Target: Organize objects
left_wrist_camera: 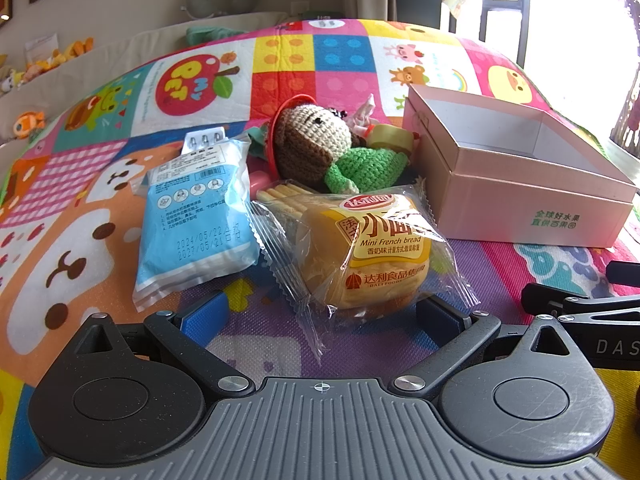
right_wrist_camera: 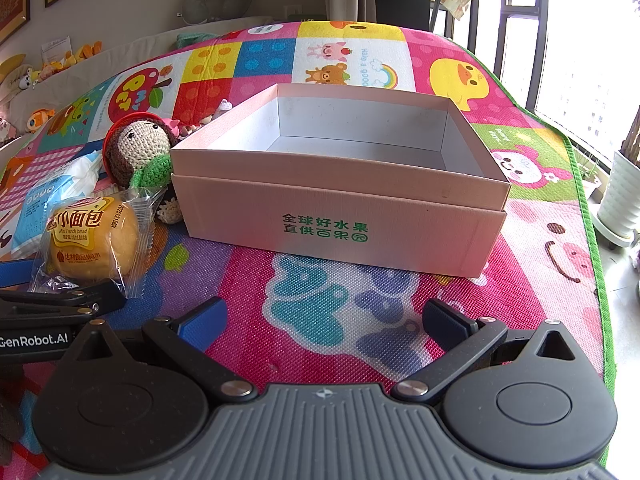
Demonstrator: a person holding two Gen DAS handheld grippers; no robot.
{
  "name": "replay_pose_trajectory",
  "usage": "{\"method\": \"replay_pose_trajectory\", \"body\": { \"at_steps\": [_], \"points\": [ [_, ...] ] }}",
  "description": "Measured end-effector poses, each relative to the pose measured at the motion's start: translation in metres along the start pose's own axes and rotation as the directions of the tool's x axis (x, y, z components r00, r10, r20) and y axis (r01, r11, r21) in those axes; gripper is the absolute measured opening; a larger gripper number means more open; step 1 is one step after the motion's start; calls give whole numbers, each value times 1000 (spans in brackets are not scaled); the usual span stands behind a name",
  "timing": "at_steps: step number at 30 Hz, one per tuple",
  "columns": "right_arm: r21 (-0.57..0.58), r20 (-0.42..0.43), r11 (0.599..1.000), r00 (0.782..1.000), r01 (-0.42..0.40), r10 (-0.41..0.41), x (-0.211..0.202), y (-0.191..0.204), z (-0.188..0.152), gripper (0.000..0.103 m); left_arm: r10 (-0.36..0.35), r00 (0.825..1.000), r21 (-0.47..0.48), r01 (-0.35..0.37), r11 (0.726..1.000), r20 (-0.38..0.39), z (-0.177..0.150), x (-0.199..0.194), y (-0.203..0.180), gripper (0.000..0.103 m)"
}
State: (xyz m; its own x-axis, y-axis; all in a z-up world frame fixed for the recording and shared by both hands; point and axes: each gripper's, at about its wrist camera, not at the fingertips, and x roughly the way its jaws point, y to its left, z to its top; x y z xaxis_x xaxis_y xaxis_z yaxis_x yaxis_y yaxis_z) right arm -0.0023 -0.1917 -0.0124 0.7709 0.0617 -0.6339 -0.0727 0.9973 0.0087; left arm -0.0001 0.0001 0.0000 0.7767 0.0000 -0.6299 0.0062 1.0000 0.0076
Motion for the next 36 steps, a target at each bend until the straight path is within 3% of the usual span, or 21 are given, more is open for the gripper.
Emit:
{"method": "replay_pose_trajectory", "body": {
  "at_steps": [36],
  "points": [
    [0, -1, 1000, 1000, -1, 1, -1, 0, 1, 103, -20, 1000, -12, 20, 1000, 4, -1, -5, 5, 102]
  ]
}}
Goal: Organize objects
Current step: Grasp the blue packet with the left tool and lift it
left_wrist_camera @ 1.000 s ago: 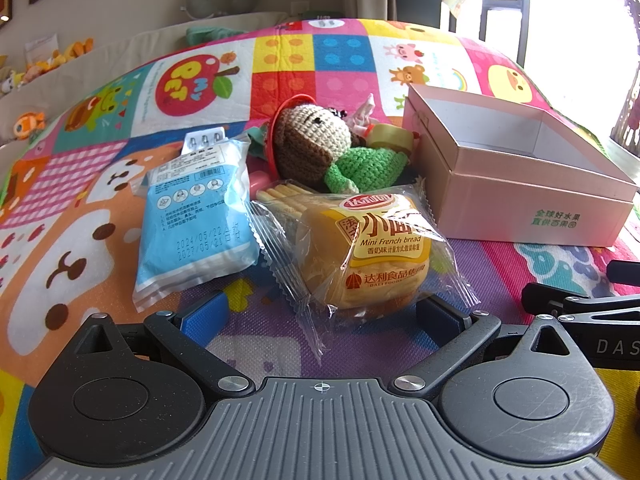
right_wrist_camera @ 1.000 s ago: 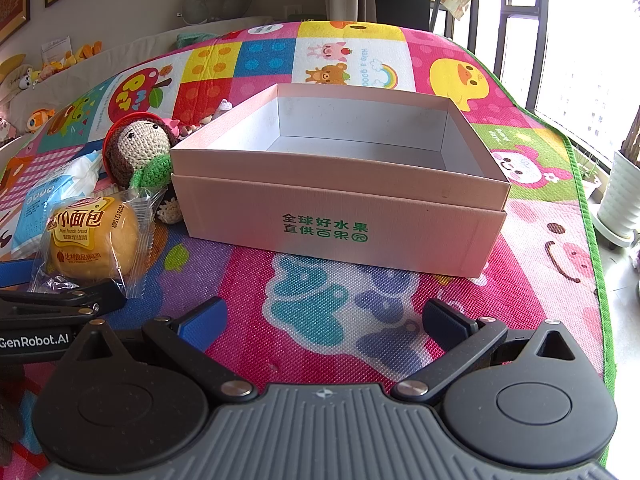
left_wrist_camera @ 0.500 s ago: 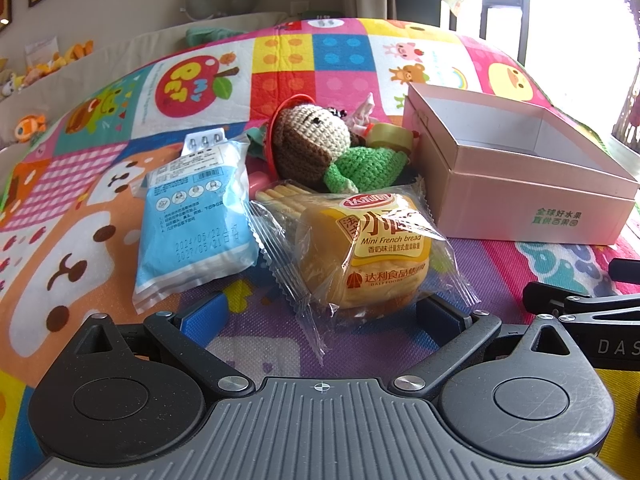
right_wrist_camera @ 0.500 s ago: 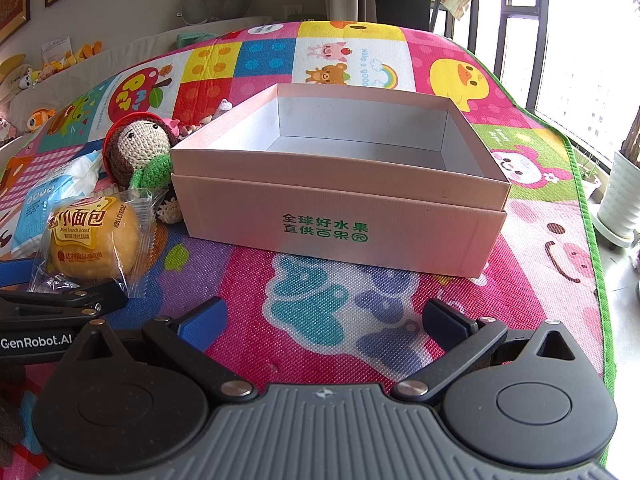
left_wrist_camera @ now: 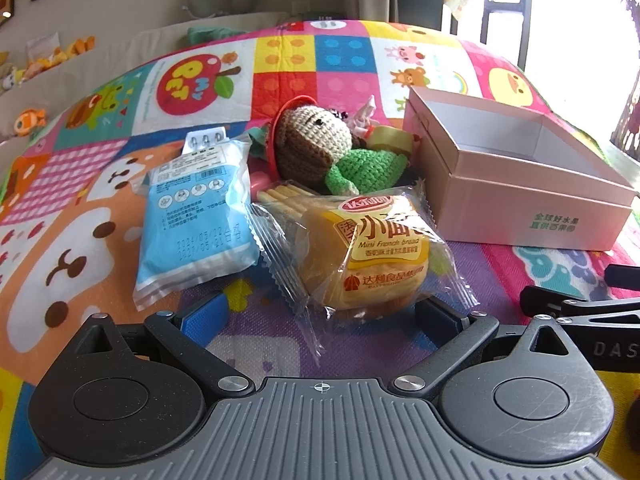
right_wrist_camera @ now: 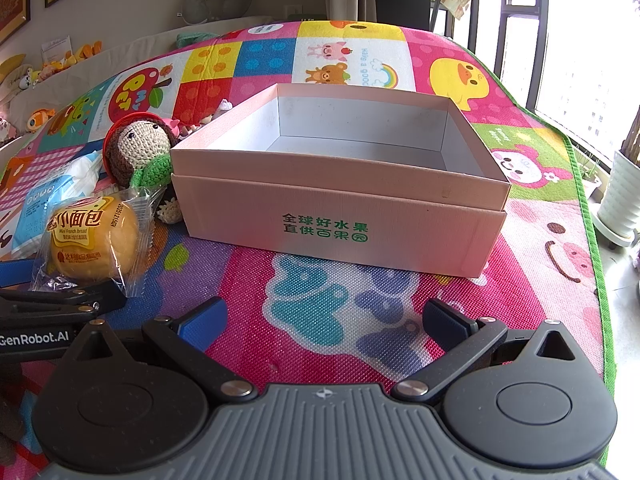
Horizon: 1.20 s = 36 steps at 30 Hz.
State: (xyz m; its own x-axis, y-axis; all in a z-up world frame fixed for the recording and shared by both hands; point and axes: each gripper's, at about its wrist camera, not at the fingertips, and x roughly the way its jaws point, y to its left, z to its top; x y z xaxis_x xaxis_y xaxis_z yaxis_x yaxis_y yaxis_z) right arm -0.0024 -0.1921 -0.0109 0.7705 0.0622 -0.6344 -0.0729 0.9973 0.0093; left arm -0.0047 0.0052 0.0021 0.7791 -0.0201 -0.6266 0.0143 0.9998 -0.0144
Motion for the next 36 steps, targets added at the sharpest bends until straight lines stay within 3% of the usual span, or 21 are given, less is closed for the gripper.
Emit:
{"method": "replay_pose_trajectory", "body": {
  "at_steps": [3, 5, 8, 11, 14, 16, 19, 20, 21, 28, 31, 33, 36],
  "points": [
    [-3, -1, 1000, 1000, -3, 3, 0, 1, -1, 103, -50, 999, -8, 50, 999, -4, -6, -20, 5, 101],
    [-6, -2, 1000, 1000, -8, 8, -2, 1, -1, 103, -75, 996, -13, 76, 997, 37, -7, -44, 14, 101],
    [-15, -5, 1000, 1000, -16, 16, 0, -2, 0, 103, -5, 988, -93, 19, 995, 151, 12, -69, 43, 101],
    [-27, -25, 999, 999, -22, 21, 3, -2, 4, 103, 45, 980, -213, -2, 977, 196, 44, -48, 78, 101],
    [-43, -59, 998, 998, -36, 34, 4, -2, 8, 103, 50, 997, -246, -36, 969, 51, 63, 1, 94, 101],
    [-52, -70, 997, 996, -54, 50, 2, -3, 7, 103, 28, 999, -266, -36, 963, -35, 65, 28, 101, 101],
    [-58, -76, 996, 995, -70, 65, 1, -6, 6, 103, 22, 998, -287, -39, 957, -63, 61, 43, 109, 98],
    [-59, -81, 996, 995, -70, 65, 1, -6, 7, 103, 22, 998, -282, -37, 959, -55, 59, 43, 110, 89],
    [-60, -87, 996, 994, -69, 64, 1, -5, 7, 103, 3, 999, -282, -14, 959, -39, 58, 38, 113, 56],
    [-86, -103, 992, 991, -92, 83, 3, 1, 11, 103, -98, 995, -224, 91, 970, -20, 28, -31, 112, 55],
    [-127, -134, 969, 972, -212, 195, -3, 14, 15, 103, -76, 996, -168, 68, 983, -39, 9, -54, 110, 55],
    [-143, -93, 948, 957, -285, 274, -16, 30, 18, 103, -51, 997, -151, 42, 988, -59, -1, -61, 112, 55],
    [-175, -48, 927, 943, -332, 329, -23, 61, 25, 103, -27, 996, -138, 15, 990, -84, -11, -64, 113, 55]
  ]
}}
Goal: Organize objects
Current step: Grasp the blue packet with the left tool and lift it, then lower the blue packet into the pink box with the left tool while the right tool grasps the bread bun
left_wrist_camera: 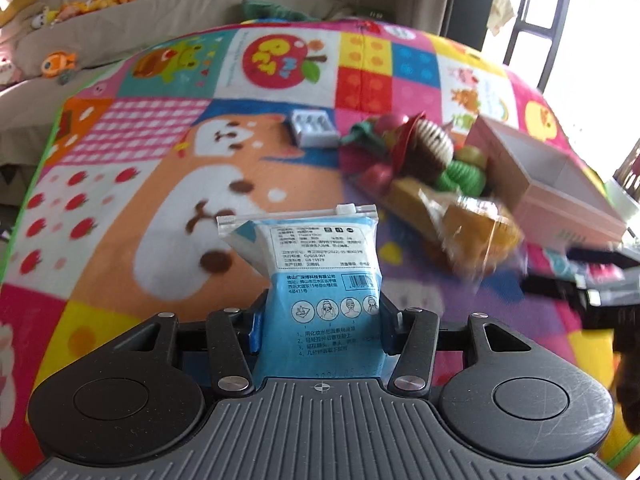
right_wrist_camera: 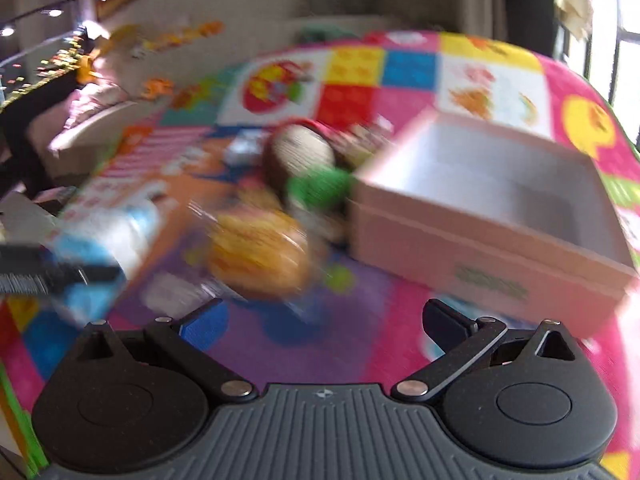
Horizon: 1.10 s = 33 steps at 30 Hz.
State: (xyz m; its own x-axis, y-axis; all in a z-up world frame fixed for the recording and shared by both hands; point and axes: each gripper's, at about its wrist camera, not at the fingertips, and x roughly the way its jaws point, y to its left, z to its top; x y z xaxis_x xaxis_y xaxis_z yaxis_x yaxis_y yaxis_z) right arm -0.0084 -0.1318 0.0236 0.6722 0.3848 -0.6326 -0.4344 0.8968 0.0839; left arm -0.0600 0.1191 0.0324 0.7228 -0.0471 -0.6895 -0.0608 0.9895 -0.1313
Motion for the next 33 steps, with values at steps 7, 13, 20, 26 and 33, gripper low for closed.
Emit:
{"method": "replay_pose_trajectory", "body": {
  "at_steps": [7, 13, 20, 26, 33],
  "points": [
    [72, -69, 994, 994, -77, 82, 50, 29, 34, 103, -22, 1000, 34, 22, 999, -14, -10, -7, -8, 55],
    [55, -130, 995, 987, -87, 94, 41, 30, 31, 75, -92, 996, 70, 93, 993, -20, -15, -8, -32, 55],
    [-65, -49, 996, 997, 53, -56, -60, -4, -12, 74, -223, 972, 177, 232, 956, -73, -19, -10, -89, 55],
    [1, 61, 965, 963, 263, -262, -129, -49, -46, 75, -321, 944, 328, 326, 887, -71, -2, -8, -170, 55],
    [106, 134, 955, 948, 277, -290, -152, -81, -68, 75, -342, 940, 412, 314, 855, -7, 46, 16, -244, 55]
  ]
}}
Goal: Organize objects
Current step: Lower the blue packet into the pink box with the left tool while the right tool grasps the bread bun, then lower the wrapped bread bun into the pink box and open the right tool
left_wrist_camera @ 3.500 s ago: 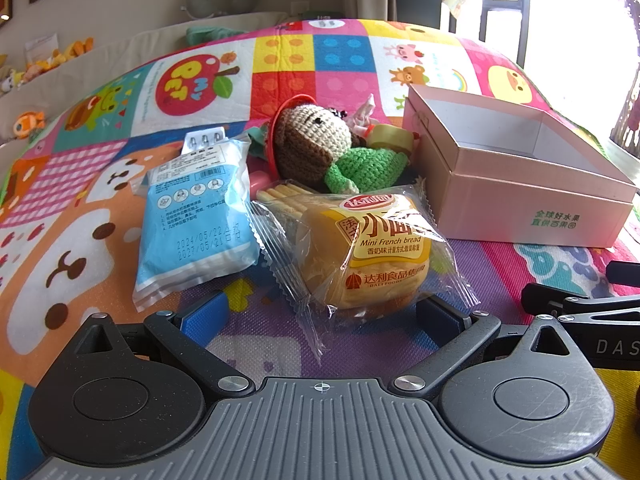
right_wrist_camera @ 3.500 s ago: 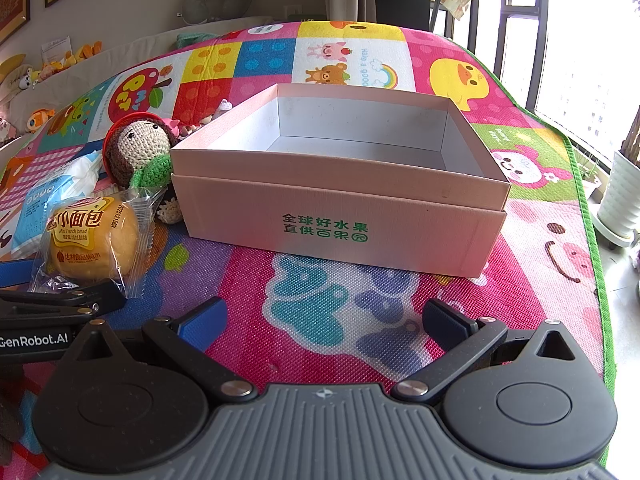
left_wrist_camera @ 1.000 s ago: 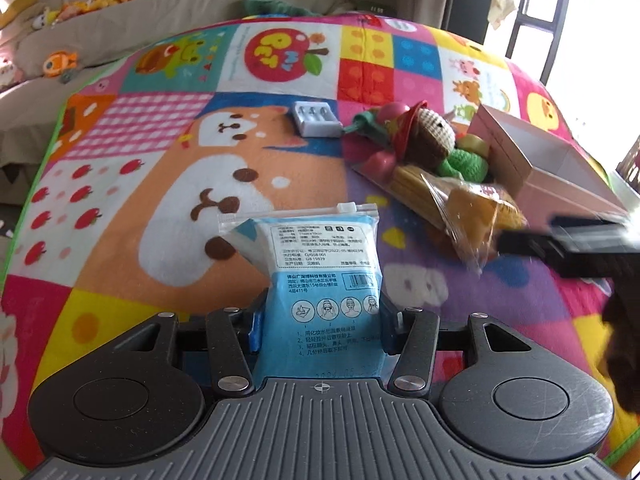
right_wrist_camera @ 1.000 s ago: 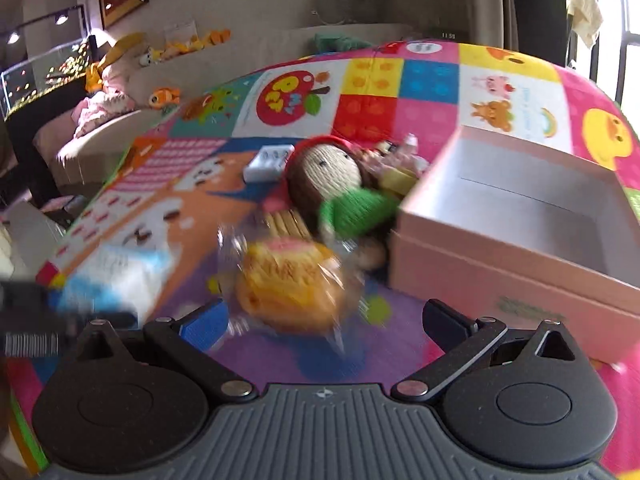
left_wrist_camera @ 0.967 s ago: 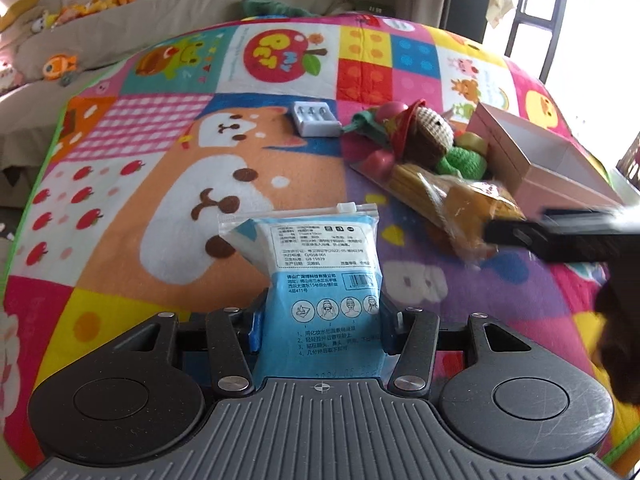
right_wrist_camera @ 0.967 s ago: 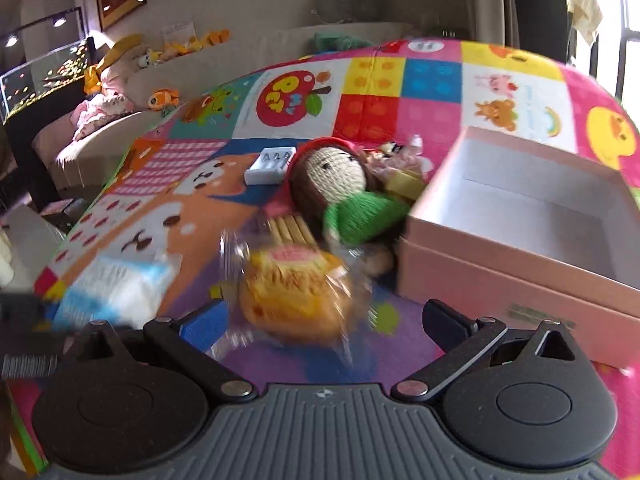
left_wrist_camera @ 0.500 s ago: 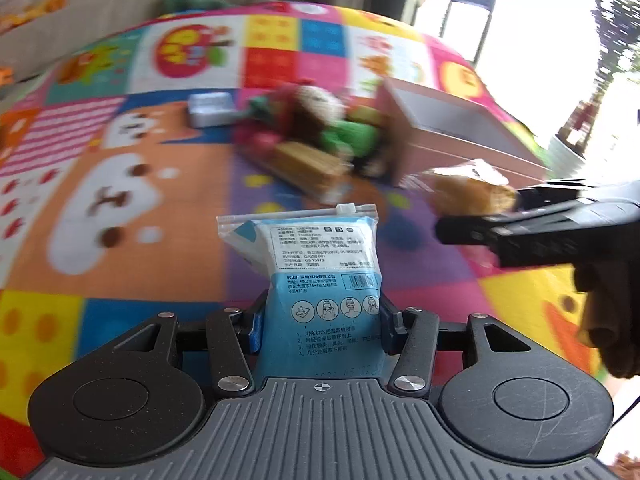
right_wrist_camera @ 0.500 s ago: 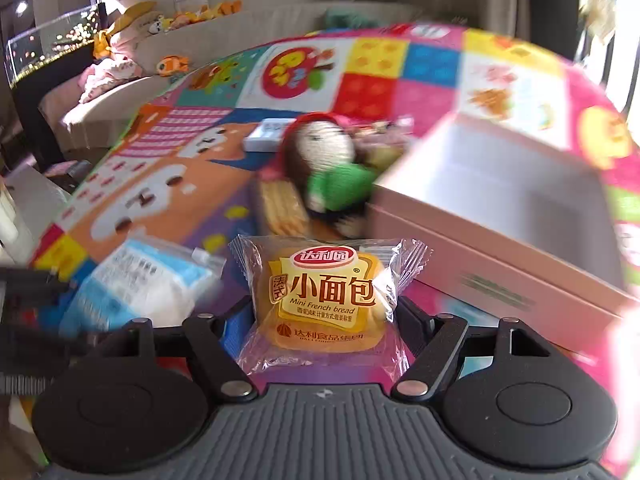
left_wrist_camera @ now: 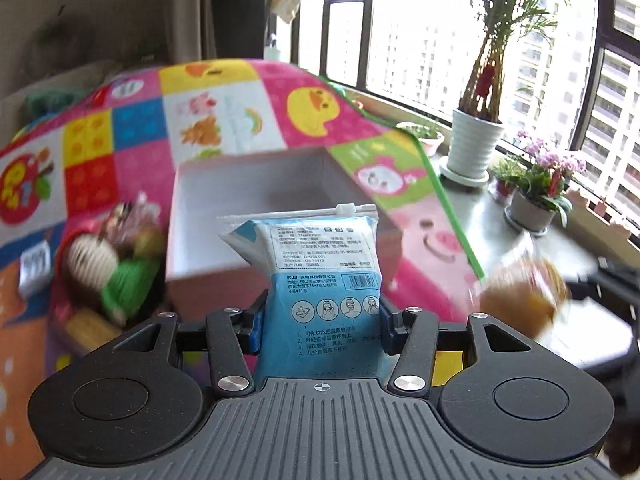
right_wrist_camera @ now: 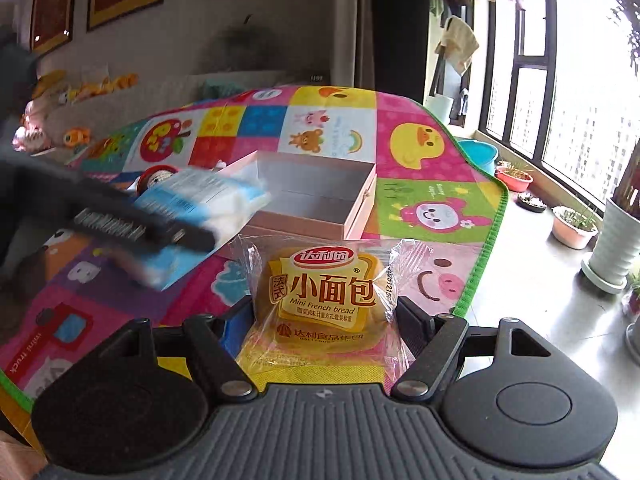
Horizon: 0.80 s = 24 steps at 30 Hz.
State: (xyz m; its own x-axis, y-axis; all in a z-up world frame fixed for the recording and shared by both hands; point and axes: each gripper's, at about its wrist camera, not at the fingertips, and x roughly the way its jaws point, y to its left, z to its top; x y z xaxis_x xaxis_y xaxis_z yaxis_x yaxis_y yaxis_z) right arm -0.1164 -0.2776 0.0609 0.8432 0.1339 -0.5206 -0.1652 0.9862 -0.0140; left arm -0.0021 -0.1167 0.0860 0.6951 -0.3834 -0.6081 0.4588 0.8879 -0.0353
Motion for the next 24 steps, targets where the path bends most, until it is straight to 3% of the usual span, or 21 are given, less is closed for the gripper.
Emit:
{"method": "replay_pose_trajectory", "body": {
  "at_steps": [9, 12, 14, 17, 21, 24],
  "points": [
    [35, 59, 999, 998, -37, 35, 10, -8, -11, 75, 94, 992, -75, -88, 993, 82, 73, 88, 14, 56],
    [49, 54, 998, 998, -34, 31, 15, -14, -16, 75, 26, 1000, -156, -27, 987, -10, 70, 114, 18, 56],
    [57, 42, 998, 999, -29, 26, 19, -18, -18, 75, -50, 993, -224, 24, 974, -110, 62, 129, 19, 56],
    [55, 32, 998, 999, -19, 17, 24, -24, -20, 75, -111, 977, -239, 65, 969, -183, 47, 136, 16, 57],
    [42, 28, 999, 1000, -6, 5, 25, -27, -18, 75, -122, 978, -236, 80, 969, -169, 44, 128, 23, 57],
    [28, 27, 1000, 1000, -1, 1, 27, -27, -11, 75, -126, 987, -245, 98, 965, -102, 48, 102, 36, 56]
  ]
}}
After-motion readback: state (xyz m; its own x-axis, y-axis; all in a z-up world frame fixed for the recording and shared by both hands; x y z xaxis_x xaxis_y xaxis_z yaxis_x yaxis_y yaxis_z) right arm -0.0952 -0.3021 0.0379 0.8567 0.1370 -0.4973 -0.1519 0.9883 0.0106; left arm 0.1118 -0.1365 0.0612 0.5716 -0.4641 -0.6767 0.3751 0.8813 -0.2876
